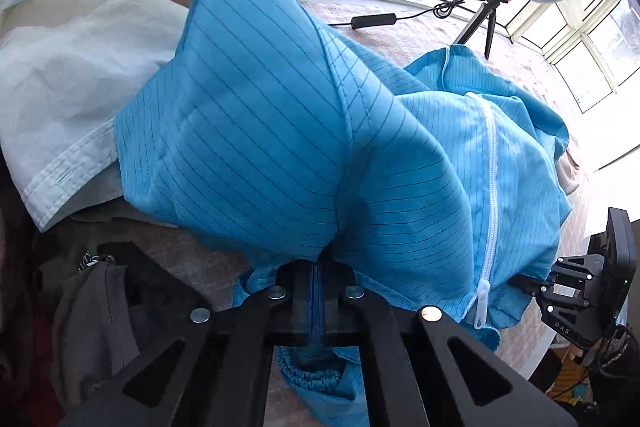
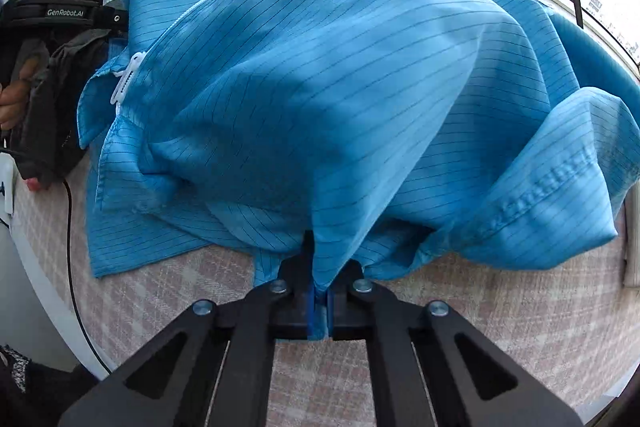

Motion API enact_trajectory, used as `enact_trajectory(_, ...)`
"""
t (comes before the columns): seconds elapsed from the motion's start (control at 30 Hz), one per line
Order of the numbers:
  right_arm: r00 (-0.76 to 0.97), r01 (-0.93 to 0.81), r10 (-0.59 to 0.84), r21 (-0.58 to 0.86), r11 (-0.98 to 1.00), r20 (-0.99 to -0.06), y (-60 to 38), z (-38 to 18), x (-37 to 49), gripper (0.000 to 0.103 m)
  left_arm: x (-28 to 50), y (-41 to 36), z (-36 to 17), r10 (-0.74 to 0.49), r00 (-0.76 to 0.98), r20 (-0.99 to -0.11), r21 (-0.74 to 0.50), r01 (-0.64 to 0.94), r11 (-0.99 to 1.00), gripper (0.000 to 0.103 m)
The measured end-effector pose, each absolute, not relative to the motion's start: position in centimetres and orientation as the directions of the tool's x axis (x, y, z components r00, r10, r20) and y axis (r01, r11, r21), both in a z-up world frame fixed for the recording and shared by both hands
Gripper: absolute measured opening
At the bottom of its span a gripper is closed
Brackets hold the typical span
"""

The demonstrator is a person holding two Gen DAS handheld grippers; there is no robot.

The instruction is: Fold clothes

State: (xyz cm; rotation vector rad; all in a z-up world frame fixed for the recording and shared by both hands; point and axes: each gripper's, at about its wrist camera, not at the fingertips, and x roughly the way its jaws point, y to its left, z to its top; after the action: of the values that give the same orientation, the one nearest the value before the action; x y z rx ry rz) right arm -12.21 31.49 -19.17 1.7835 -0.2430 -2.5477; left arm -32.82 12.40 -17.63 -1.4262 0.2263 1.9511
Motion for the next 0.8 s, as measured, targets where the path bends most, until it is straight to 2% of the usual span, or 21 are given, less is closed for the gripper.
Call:
enact_trajectory(0.27,-0.675,-0.082,-0.095,0.201,-0.976,-0.732,36.2,-2.5,-6.3,0.003,-26.5,7.0,-2.1,0.598,-0.37,-0.711,-0.212,-0.698,-0.684,0.001)
enact_trajectory(0.57,-0.831,0.099,-0.159,0.14,-0.985,-0.533,34.7,13.0,1.2,0.003,-17.9,0.6,10.9,0.665,-0.486,-0.567,-0.142,-0.737,-0.661,0.001)
enact_trajectory(0.7,-0.823,0.16,-0.243,0.202,-0.966,-0.513,34.8,15.8,3.9,0.003,-15.4,-0.5,12.6,0.635,-0.467,-0.615,-0.119,-0.742,-0.66,0.0)
enact_trajectory(0.8,-0.801,0.138,-0.234,0.209,-0.968,-0.551,35.6,15.1,3.2,0.003,-15.5,0.8,11.4,0.599,-0.432,-0.674,-0.102,-0.749,-0.655,0.001)
